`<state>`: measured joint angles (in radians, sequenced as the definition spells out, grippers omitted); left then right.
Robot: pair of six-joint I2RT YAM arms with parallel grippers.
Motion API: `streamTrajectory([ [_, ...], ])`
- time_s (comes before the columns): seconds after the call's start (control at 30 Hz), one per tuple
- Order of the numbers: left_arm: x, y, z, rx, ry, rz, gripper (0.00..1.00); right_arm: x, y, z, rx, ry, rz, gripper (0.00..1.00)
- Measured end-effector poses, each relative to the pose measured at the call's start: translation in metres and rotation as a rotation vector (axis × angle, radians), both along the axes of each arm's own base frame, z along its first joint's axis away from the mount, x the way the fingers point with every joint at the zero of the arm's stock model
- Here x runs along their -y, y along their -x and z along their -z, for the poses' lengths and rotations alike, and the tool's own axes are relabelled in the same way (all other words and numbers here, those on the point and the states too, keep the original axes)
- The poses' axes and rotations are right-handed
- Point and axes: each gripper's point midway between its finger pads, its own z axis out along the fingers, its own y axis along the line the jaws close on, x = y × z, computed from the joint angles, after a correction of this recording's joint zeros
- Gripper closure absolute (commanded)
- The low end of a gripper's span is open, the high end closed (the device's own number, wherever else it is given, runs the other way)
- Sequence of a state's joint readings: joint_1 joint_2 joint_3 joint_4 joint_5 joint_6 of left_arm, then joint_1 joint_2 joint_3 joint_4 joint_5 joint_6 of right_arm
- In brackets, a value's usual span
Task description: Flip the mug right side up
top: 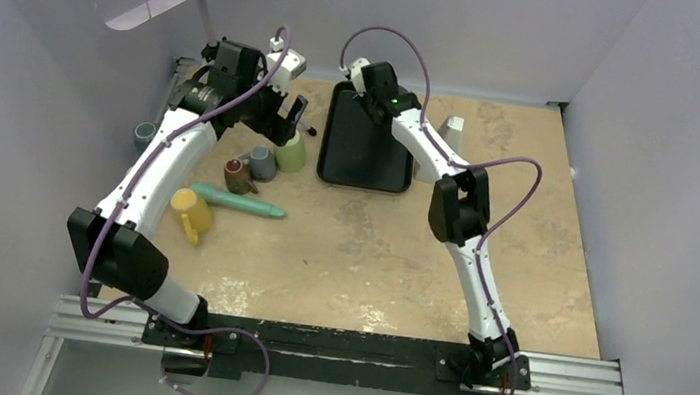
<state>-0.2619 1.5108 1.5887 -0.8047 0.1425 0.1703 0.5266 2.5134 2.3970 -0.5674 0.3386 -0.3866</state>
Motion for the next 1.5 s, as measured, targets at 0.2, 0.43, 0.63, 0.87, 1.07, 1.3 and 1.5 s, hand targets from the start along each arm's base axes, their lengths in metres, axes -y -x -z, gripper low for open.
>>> streamTrajectory([
  [0.2, -0.002, -0.002, 0.005, -0.01, -0.01, 0.004, 0.0, 0.038, -0.018, 0.016, -0.018, 0.04, 0.031, 1.0],
  [0.43, -0.005, -0.006, 0.013, -0.031, -0.01, -0.005, 0.0, 0.054, -0.033, 0.015, -0.009, -0.012, 0.007, 1.0],
  [0.63, -0.007, -0.007, 0.015, -0.036, -0.01, -0.009, 0.0, 0.04, -0.03, 0.019, -0.027, -0.039, -0.041, 1.0],
  [0.87, -0.008, -0.008, 0.016, -0.041, -0.005, -0.011, 0.0, 0.032, -0.028, 0.031, -0.045, -0.04, -0.059, 0.9],
  [1.07, -0.008, -0.008, 0.016, -0.041, -0.004, -0.01, 0.0, 0.032, -0.031, 0.036, -0.037, -0.037, -0.06, 0.77],
  [1.3, -0.008, -0.009, 0.016, -0.04, -0.007, -0.007, 0.0, 0.03, -0.037, 0.029, 0.0, -0.047, -0.059, 0.57],
  [1.5, -0.008, -0.009, 0.016, -0.039, -0.008, -0.005, 0.0, 0.027, -0.052, 0.012, 0.082, -0.07, -0.059, 0.48],
])
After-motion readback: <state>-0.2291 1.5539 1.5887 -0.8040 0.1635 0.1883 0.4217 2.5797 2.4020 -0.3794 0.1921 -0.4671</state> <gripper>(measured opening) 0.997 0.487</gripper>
